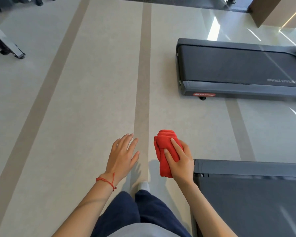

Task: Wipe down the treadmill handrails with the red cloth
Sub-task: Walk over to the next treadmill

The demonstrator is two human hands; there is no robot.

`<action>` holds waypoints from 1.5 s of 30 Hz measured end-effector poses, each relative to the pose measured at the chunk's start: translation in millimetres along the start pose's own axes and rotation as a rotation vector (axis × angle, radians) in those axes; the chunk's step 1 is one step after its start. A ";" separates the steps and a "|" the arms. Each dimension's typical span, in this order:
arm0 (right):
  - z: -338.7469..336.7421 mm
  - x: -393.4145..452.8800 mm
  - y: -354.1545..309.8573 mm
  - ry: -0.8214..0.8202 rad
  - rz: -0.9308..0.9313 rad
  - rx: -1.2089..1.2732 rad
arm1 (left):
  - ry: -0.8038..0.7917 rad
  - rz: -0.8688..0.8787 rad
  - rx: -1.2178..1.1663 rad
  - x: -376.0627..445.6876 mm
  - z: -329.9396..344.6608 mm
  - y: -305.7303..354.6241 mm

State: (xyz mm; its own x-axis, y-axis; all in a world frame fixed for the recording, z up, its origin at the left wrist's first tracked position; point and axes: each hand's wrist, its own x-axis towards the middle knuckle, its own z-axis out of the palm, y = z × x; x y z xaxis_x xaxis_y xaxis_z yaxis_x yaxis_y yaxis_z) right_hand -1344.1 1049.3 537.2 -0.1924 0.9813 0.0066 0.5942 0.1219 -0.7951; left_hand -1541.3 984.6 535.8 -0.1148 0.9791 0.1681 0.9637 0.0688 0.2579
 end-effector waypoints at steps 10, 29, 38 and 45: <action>13.3 106.1 -1.5 0.065 0.009 -0.019 | -0.004 0.085 -0.010 127.1 19.6 -27.1; 47.0 298.3 -34.2 0.322 0.240 -0.031 | -0.079 0.398 -0.116 377.4 42.6 -87.6; 17.9 363.2 -7.3 0.413 0.290 -0.049 | -0.177 0.514 -0.073 462.9 75.5 -54.2; -27.9 404.8 21.1 0.527 0.363 -0.046 | -0.167 0.640 -0.096 532.0 88.6 0.9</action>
State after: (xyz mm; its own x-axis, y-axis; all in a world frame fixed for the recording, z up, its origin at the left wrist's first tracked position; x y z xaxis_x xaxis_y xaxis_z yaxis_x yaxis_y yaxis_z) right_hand -1387.7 1453.2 540.0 0.4300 0.9015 0.0479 0.5841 -0.2374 -0.7762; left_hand -1580.2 1522.5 541.2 0.5193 0.8379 0.1682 0.8026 -0.5457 0.2409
